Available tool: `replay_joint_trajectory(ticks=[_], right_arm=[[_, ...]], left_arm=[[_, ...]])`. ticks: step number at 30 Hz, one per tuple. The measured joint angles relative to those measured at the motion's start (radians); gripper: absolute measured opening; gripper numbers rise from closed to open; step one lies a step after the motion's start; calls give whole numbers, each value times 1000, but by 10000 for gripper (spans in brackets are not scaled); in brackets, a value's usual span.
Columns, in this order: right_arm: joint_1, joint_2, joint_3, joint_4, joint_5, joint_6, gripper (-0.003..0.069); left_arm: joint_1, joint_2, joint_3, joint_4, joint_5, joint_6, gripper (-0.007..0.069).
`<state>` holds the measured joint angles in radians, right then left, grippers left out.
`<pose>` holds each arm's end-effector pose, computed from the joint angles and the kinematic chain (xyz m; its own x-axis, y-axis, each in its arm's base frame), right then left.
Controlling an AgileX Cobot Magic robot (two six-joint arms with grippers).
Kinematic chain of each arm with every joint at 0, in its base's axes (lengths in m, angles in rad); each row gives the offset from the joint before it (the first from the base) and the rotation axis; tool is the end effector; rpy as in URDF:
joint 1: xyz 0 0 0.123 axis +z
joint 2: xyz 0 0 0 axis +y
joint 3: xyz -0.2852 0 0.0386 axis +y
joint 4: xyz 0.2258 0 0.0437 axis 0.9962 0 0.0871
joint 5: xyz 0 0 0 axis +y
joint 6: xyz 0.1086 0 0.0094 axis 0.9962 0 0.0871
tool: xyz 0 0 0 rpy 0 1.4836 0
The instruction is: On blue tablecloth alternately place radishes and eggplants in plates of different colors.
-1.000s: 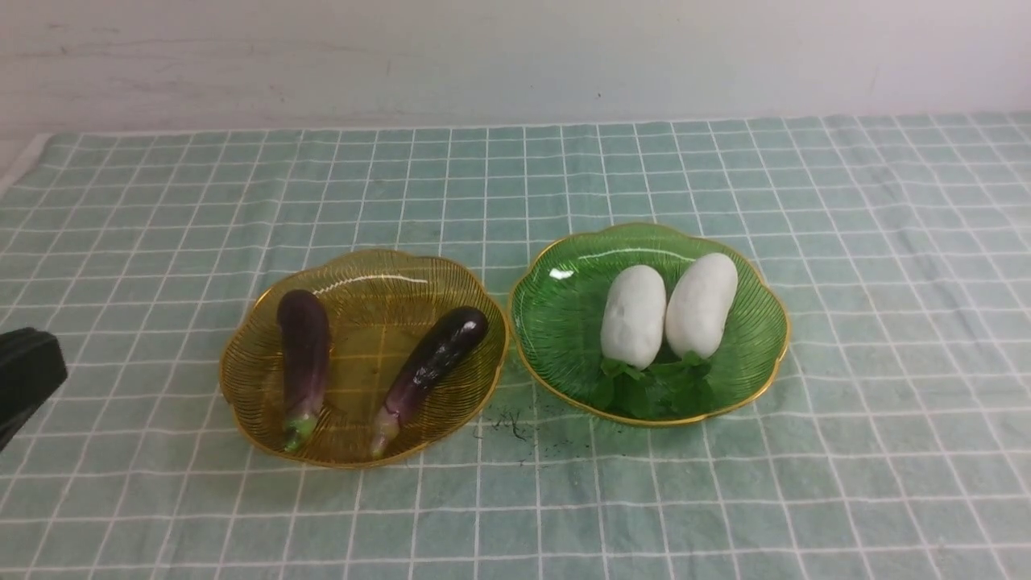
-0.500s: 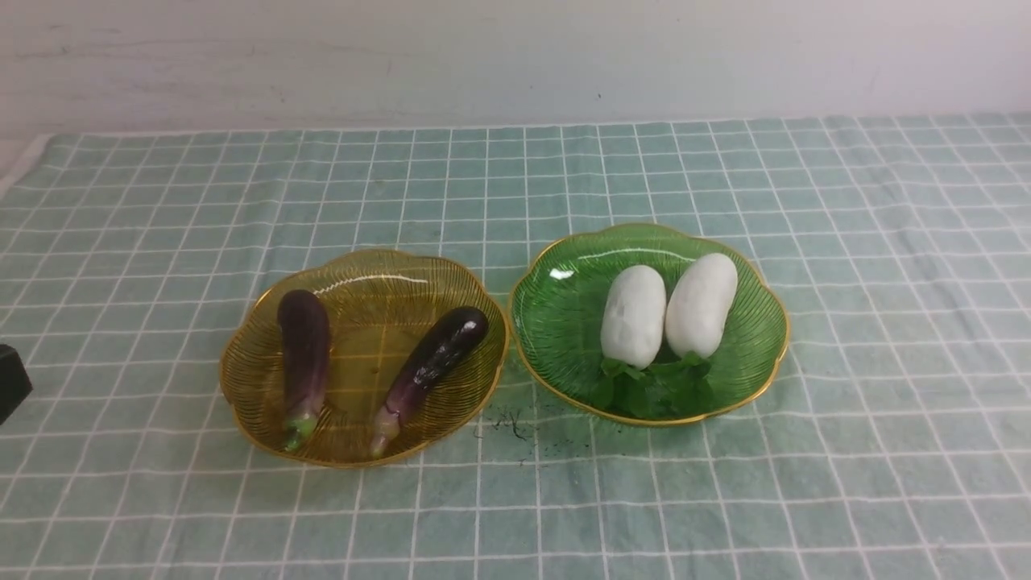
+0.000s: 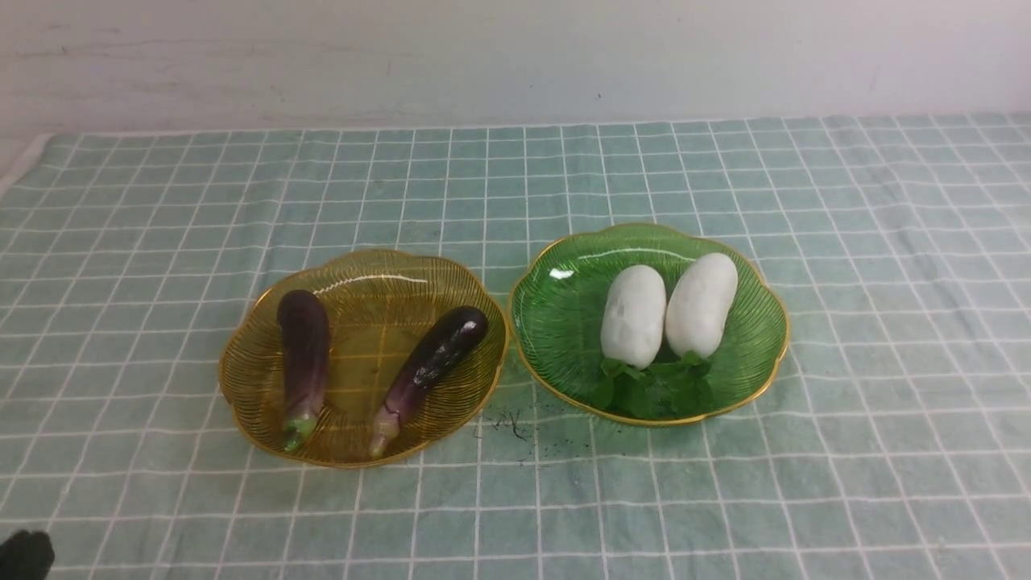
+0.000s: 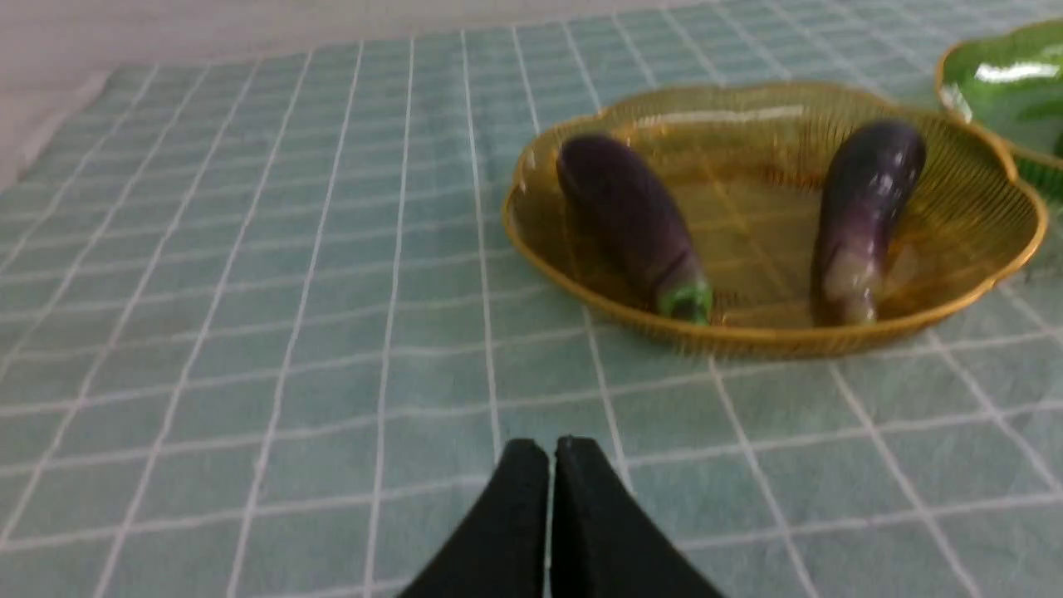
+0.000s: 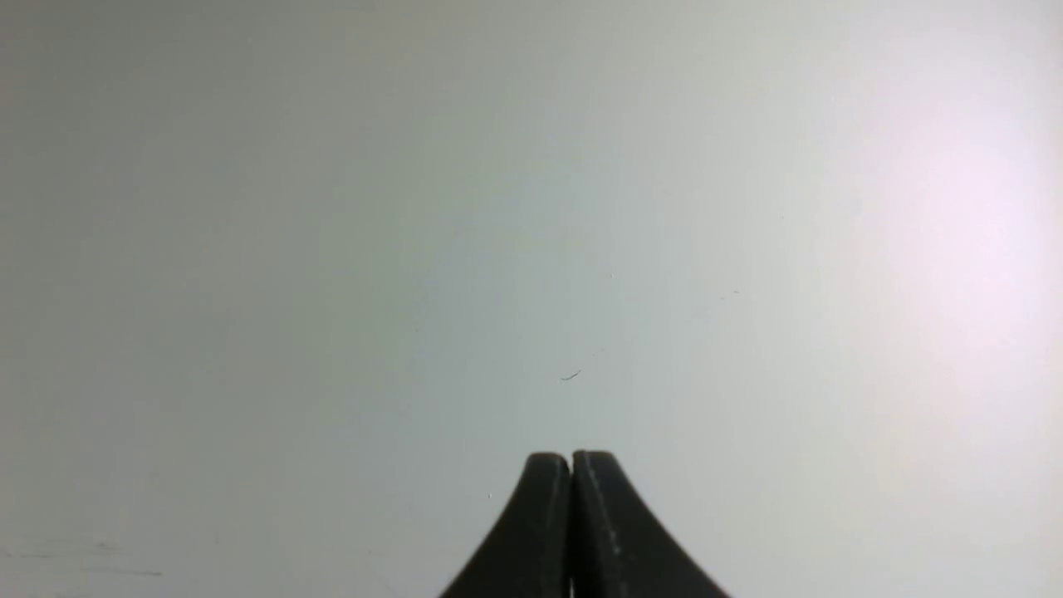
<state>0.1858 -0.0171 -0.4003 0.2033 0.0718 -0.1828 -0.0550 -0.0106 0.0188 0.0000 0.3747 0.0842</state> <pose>0.0015 0.0019 0.3340 0.4095 0.0973 -0.9071 -0.2059 0.9785 0.0120 0.0447 -0.0025 0.1686 -0.2853 0.0999 -0.9532 0.0792 0.9936 0.0805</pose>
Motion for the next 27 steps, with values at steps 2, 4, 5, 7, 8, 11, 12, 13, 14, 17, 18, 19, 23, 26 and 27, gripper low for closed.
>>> replay_joint_trajectory(ticks=[2,4,5,7,8,11,12,13,14,17,18,19,23,26,27], right_arm=[[0,0,0,0,0,0,-14],[0,0,0,0,1,0,-14],[0,0,0,0,1,0,-14],[0,0,0,0,1,0,-14],[0,0,0,0,1,0,-14],[0,0,0,0,1,0,-14],[0,0,0,0,1,0,-14],[0,0,0,0,2,0,-14],[0,0,0,0,2,0,-14],[0,0,0,0,4,0,-14],[0,0,0,0,4,0,-14],[0,0,0,0,4,0,-14],[0,0,0,0,4,-15,-14],[0,0,0,0,4,-19,-14],[0,0,0,0,4,-19,-14]], left_arm=[[1,0,6,0,12,0,-8],[1,0,6,0,12,0,-8],[1,0,6,0,12,0,-8],[1,0,6,0,12,0,-8],[1,0,6,0,12,0,-8],[1,0,6,0,12,0,-8],[1,0,6,0,12,0,-8],[1,0,6,0,12,0,-8],[1,0,6,0,12,0,-8],[1,0,6,0,12,0,-8],[1,0,6,0,12,0,-8],[1,0,6,0,12,0,-8],[1,0,6,0,12,0,-8],[1,0,6,0,12,0,-8],[1,0,6,0,12,0,-8]])
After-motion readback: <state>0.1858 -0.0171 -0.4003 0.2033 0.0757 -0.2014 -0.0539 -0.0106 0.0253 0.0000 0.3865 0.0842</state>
